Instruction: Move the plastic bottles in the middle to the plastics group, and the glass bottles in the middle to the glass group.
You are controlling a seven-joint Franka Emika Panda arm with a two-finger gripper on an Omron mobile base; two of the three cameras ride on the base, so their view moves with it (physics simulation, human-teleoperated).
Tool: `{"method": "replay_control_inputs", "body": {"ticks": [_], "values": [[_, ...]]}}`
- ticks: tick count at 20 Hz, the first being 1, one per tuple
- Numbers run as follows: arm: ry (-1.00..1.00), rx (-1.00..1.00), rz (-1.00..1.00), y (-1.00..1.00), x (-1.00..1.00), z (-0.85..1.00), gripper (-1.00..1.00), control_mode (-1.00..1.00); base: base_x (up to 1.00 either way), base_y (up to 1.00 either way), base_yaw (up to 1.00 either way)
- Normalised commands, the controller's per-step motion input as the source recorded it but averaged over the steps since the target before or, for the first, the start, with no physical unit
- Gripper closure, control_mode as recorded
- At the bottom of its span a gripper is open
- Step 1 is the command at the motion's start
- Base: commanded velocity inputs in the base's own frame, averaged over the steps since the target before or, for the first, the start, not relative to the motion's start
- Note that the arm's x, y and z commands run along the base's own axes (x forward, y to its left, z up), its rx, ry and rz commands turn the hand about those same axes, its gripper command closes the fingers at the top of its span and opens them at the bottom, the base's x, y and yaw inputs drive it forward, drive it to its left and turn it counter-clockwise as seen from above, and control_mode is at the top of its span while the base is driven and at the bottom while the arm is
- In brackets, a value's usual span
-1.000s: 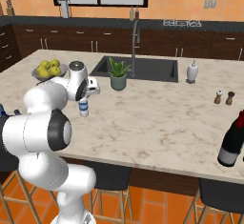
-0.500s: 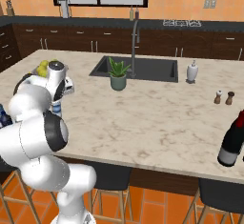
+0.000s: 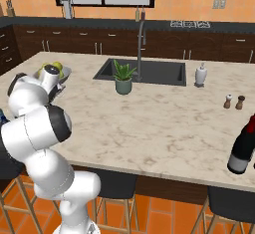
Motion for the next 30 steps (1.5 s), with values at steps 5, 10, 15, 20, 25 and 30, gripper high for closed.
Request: {"method": "replay_control_inputs", "body": {"ticks": [5, 10, 15, 20, 25, 30], "values": [[0.00, 0.00, 0.19, 0.59, 0.00, 0.00, 1.00, -1.00, 0.00, 0.00, 0.00], [0.00, 0.00, 0.05, 0.41, 0.14, 0.00, 1.00, -1.00, 0.00, 0.00, 0.00], [0.00, -0.04, 0.03, 0.10, 0.20, -0.15, 1.00, -1.00, 0.00, 0.00, 0.00], [0.00, -0.16, 0.02, 0.47, 0.11, -0.37, 1.00, -1.00, 0.00, 0.00, 0.00], [0.00, -0.05, 0.00, 0.29, 0.24, -0.01, 1.00, -1.00, 0.00, 0.00, 0.00], [0.00, 0.00, 0.00, 0.10, 0.09, 0.00, 1.00, -1.00, 0.00, 0.00, 0.00]]}}
